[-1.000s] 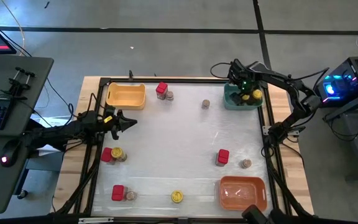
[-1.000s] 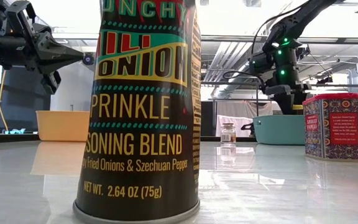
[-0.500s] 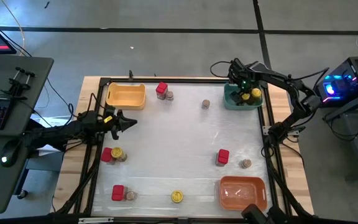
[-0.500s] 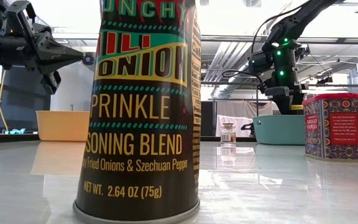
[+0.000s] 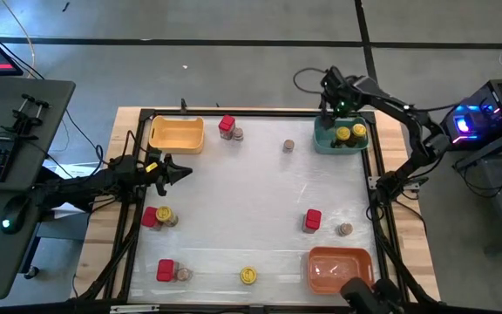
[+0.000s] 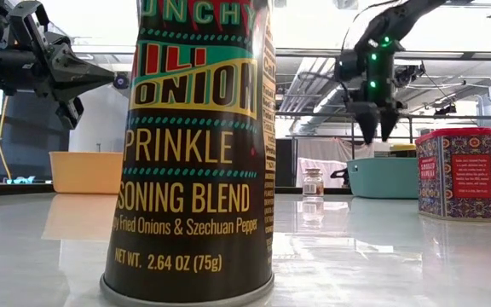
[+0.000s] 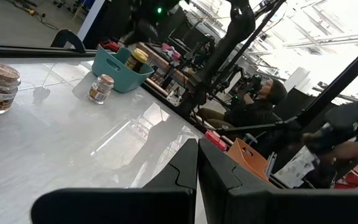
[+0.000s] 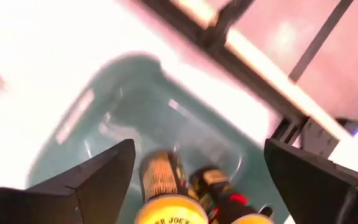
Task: Sort spices by type
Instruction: Put the left yellow seasoning bottle into the green bin
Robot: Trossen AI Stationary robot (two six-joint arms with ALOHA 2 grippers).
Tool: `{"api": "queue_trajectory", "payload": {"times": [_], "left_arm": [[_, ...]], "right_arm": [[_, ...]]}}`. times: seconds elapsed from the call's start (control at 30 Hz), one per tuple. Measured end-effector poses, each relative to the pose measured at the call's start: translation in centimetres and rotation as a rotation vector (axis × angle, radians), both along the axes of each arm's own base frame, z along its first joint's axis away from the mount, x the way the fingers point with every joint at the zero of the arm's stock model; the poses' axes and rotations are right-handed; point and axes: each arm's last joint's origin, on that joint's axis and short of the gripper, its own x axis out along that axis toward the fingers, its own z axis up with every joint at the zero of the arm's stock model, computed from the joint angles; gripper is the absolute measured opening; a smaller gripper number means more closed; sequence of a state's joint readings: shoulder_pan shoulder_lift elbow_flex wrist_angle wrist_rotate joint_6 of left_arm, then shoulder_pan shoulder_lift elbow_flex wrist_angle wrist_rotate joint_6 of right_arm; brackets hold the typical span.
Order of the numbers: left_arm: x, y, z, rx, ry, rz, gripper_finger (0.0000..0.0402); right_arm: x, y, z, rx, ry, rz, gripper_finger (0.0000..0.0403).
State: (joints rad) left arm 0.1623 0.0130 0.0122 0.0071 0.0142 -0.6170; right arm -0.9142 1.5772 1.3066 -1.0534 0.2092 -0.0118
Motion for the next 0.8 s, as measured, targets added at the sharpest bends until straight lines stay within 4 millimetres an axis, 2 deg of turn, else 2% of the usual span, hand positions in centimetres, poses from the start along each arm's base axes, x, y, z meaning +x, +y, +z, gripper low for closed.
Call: {"api": "queue_trajectory", "payload": {"times": [0.23,0.33,0.47,0.63,0.8], "left_arm": [[0.0,0.0,0.0,0.000,0.000,0.000,0.0000],[0.0,0.0,0.0,0.000,0.000,0.000,0.0000],[0.0,0.0,0.0,0.000,0.000,0.000,0.0000],[0.0,0.0,0.0,0.000,0.000,0.000,0.0000],[0.0,0.0,0.0,0.000,0.000,0.000,0.0000]], "right_arm": [[-0.1,-1.4,3.8,-0.091,-0.112,-0.044,0.0353],[0.9,-1.5,4.5,-0.032,-0.325,-0.034,0.0353],[3.7,-1.2,5.5,0.035,-0.674,0.048,0.0353],[7.8,1.4,7.3,0.137,-0.912,0.298,0.0353],[11.1,5.9,8.9,0.199,-0.949,0.540,0.0353]]}}
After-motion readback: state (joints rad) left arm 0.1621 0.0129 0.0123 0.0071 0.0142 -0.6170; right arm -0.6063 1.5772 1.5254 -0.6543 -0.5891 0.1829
